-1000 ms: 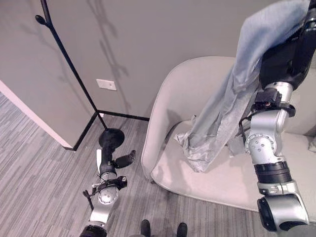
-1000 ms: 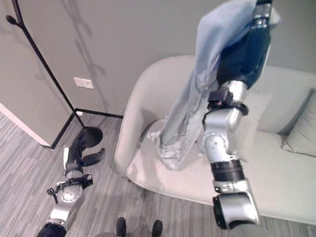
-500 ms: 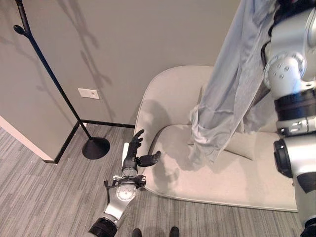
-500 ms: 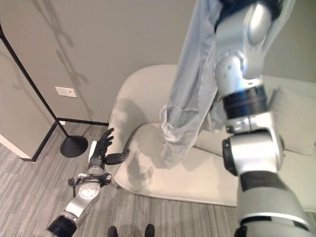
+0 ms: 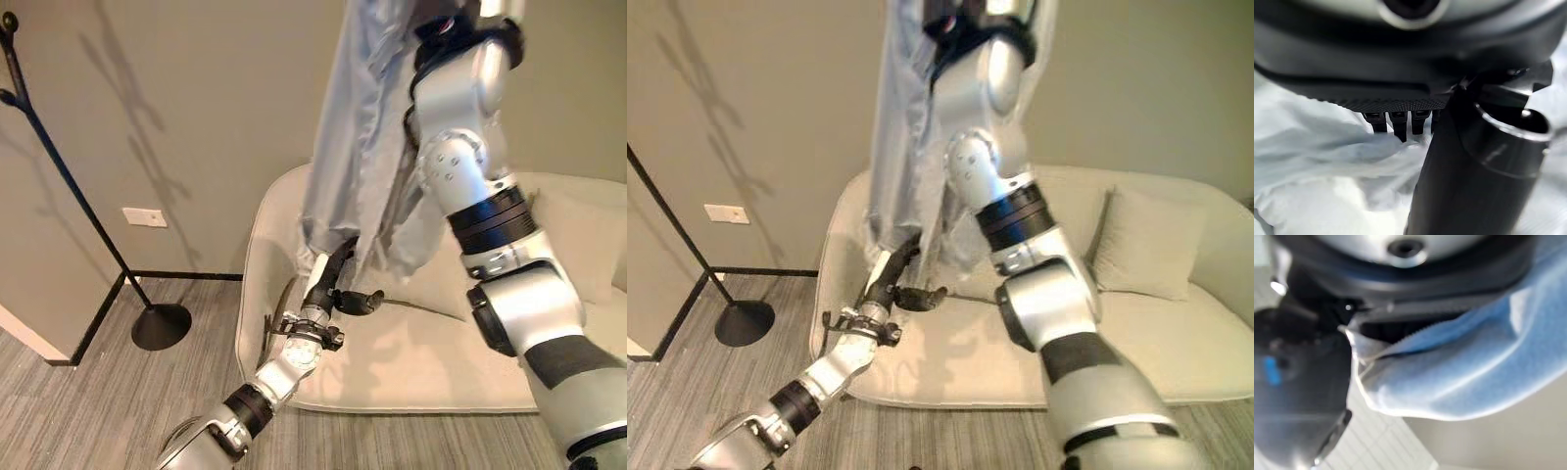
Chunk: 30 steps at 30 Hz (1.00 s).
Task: Hang the clothes on the sofa on the clothes rack.
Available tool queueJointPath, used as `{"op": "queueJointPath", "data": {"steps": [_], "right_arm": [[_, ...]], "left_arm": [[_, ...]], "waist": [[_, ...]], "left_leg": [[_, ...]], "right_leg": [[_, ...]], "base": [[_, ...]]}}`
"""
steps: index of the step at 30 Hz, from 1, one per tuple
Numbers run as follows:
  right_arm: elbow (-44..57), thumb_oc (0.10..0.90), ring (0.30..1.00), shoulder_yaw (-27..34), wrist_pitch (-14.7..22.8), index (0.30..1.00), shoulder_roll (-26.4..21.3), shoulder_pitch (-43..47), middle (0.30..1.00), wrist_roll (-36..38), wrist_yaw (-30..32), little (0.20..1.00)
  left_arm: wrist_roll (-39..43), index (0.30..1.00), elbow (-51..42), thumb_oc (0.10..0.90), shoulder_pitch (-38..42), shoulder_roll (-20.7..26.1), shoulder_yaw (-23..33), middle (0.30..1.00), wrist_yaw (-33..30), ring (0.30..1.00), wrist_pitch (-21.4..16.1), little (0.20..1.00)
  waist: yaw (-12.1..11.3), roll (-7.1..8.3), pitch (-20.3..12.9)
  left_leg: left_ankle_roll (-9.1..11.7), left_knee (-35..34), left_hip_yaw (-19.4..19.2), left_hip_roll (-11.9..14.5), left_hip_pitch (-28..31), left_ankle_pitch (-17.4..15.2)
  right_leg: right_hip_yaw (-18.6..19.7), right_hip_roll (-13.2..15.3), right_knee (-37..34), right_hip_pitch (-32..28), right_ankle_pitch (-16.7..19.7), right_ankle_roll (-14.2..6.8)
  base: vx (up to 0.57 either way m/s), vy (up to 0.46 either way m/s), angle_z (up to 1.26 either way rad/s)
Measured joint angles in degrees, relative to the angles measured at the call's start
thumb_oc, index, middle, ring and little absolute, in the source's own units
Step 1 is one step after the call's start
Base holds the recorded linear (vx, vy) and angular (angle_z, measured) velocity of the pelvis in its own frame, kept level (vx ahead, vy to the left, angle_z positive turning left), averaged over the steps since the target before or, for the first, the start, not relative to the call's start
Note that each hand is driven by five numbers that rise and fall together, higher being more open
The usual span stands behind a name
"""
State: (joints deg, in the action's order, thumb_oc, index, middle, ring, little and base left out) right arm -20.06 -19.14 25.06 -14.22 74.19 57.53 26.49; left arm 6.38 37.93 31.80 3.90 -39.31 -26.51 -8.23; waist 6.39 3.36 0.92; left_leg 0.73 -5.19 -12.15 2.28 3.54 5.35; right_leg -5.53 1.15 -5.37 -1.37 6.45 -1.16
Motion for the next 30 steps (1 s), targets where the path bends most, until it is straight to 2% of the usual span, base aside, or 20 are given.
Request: {"op": "queueJointPath", "data": {"steps": [4,7,8,9,11,16,19,24,28,30], "right_arm": [[7.42,0.4,0.3,-3.45,0.09,0.3,0.86,-5.7,0.3,-0.34,0.04,0.3],[9.81,0.4,0.3,-6.08,0.06,0.3,1.51,-6.79,0.3,-0.66,-0.01,0.3],[10.13,0.4,0.3,-7.23,0.07,0.3,1.51,-6.8,0.3,-0.94,-0.14,0.3],[10.4,0.4,0.3,-7.45,0.06,0.3,1.52,-6.8,0.3,-0.94,-0.12,0.3],[11.56,0.4,0.3,-7.61,-0.04,0.3,1.53,-6.81,0.3,-0.94,-0.06,0.3],[15.1,0.4,0.3,-7.66,-0.03,0.3,1.35,-6.81,0.3,-1.51,0.04,0.3],[16.65,0.4,0.3,-7.17,0.19,0.3,-0.73,-6.81,0.3,-3.21,0.29,0.3],[16.65,0.4,0.3,-2.6,2.3,0.3,-1.47,-6.81,0.3,-3.35,2.53,0.3],[16.9,0.4,0.3,0.11,4.53,0.3,-5.52,-6.83,0.3,-3.35,3.62,0.3],[17.73,0.4,0.3,1.79,5.0,0.3,-5.9,-7.31,0.3,-3.34,3.81,0.3]], "left_arm": [[-1.87,0.9,5.71,0.8,2.93,-2.61,0.78,0.9,-2.86,0.9,1.96,0.9],[-1.86,0.9,11.32,0.8,5.38,-4.96,1.43,0.9,-3.69,0.9,2.8,0.9],[-1.88,0.721,11.77,0.681,5.53,-5.52,1.44,0.721,-4.02,0.721,3.37,0.721],[-1.86,0.3,13.36,0.4,6.18,-6.5,1.79,0.3,-4.22,0.3,3.4,0.3],[-0.29,0.3,16.2,0.4,7.17,-8.22,3.61,0.3,-4.25,0.3,3.74,0.3],[3.14,0.3,15.99,0.4,7.22,-8.13,5.03,0.3,-4.25,0.3,4.82,0.3],[3.18,0.3,15.43,0.4,7.18,-7.36,6.55,0.3,-5.08,0.3,4.85,0.3],[3.2,0.3,10.38,0.4,6.62,-4.63,9.69,0.3,-8.33,0.3,4.86,0.3],[2.96,0.3,4.32,0.4,6.2,-2.38,14.08,0.3,-13.13,0.3,5.01,0.3],[2.5,0.3,1.49,0.4,5.85,-0.96,16.56,0.3,-14.85,0.3,5.5,0.3]], "waist": [[1.59,-0.65,-0.26],[2.43,-1.2,-0.26],[2.93,-1.4,-0.29],[3.22,-1.47,-0.26],[3.61,-1.55,-0.22],[4.12,-2.63,-0.28],[3.83,-3.11,-0.24],[3.06,-3.16,-0.21],[1.65,-3.19,-0.19],[1.41,-3.2,-0.18]], "left_leg": [[0.01,0.01,-0.82,0.09,-0.04,-0.12],[-0.1,0.0,-1.18,0.06,-0.05,-0.26],[-0.13,0.0,-1.44,0.1,-0.02,-0.32],[-0.13,0.01,-1.47,0.1,-0.03,-0.32],[-0.13,0.0,-1.67,0.1,-0.14,-0.34],[-0.22,0.0,-3.0,0.12,-0.09,-0.62],[-0.14,-0.02,-2.99,0.31,-0.1,-0.71],[-0.06,-0.06,-2.8,0.68,-0.19,-0.76],[-0.02,-0.04,-1.99,0.84,-0.42,-0.72],[-0.01,-0.03,-1.5,0.9,-0.48,-0.71]], "right_leg": [[0.92,-0.13,-0.01,0.49,0.04,0.05],[1.21,-0.11,-0.01,0.65,0.06,0.03],[1.33,-0.14,-0.01,0.7,0.05,0.02],[1.36,-0.15,-0.01,0.73,0.05,0.02],[1.57,-0.15,-0.01,0.92,0.06,0.02],[2.87,-0.21,-0.01,1.47,0.24,0.04],[2.83,-0.36,-0.01,1.44,0.22,0.06],[2.64,-0.74,-0.01,1.4,0.17,0.18],[1.86,-0.89,-0.01,1.29,0.14,0.36],[1.29,-0.92,-0.01,1.13,0.09,0.49]], "base": [[0.0,-0.014,-0.11],[0.01,-0.014,-0.09],[0.01,-0.027,-0.07],[0.0,-0.021,-0.05],[0.0,-0.011,-0.04],[0.01,-0.013,-0.14],[0.01,-0.037,-0.01],[0.01,-0.031,0.01],[0.01,-0.022,0.09],[0.03,-0.034,0.13]]}}
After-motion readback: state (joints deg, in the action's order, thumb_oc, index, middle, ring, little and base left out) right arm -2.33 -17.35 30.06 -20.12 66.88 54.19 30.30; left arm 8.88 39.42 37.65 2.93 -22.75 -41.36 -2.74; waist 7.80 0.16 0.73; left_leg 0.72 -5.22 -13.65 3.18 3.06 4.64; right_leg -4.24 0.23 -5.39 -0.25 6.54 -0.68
